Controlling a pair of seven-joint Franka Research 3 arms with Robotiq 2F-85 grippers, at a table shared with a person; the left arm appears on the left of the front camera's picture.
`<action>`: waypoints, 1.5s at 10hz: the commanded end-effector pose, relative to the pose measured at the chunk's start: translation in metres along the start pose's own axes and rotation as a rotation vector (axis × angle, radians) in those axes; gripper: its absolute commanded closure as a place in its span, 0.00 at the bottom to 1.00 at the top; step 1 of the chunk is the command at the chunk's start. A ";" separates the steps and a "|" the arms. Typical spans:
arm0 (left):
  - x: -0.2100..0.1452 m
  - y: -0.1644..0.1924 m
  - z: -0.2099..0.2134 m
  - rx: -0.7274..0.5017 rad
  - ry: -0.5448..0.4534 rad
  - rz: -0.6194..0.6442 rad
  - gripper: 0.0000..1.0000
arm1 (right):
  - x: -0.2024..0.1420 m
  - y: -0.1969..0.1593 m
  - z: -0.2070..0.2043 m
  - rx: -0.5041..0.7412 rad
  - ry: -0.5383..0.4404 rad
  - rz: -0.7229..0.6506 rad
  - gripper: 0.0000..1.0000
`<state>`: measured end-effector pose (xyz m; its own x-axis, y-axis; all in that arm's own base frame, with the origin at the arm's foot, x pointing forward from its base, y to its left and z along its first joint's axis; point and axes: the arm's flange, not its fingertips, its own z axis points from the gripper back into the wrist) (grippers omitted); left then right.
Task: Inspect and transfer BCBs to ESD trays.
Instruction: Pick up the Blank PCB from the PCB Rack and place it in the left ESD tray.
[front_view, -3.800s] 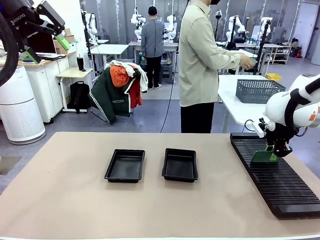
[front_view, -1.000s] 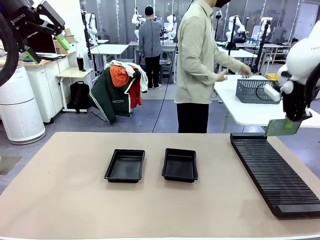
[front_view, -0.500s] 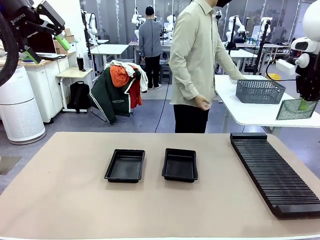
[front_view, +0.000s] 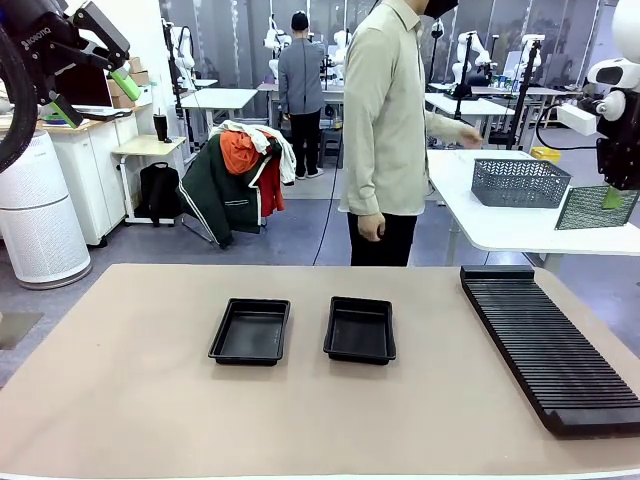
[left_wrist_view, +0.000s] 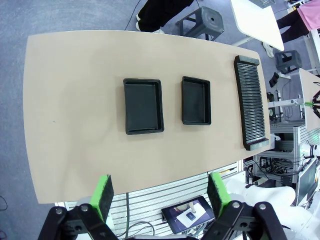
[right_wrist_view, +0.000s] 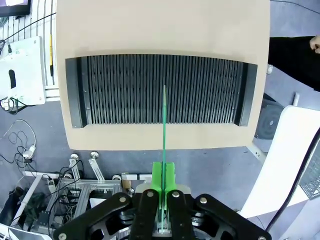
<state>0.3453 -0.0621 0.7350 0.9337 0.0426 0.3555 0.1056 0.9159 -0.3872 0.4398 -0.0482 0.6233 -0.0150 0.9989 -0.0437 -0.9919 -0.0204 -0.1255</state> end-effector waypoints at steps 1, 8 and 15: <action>0.001 0.001 0.001 0.012 0.011 -0.002 0.00 | 0.001 0.000 -0.003 0.003 0.001 0.001 1.00; 0.001 0.001 0.001 0.012 0.011 -0.002 0.00 | 0.001 0.000 -0.003 0.003 0.001 0.001 1.00; 0.001 0.001 0.001 0.012 0.011 -0.002 0.00 | 0.048 -0.015 -0.007 0.217 -0.292 -0.494 0.98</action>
<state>0.3452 -0.0621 0.7351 0.9337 0.0425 0.3556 0.1057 0.9159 -0.3872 0.4480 -0.0127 0.6120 0.3432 0.9235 0.1716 -0.9385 0.3299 0.1016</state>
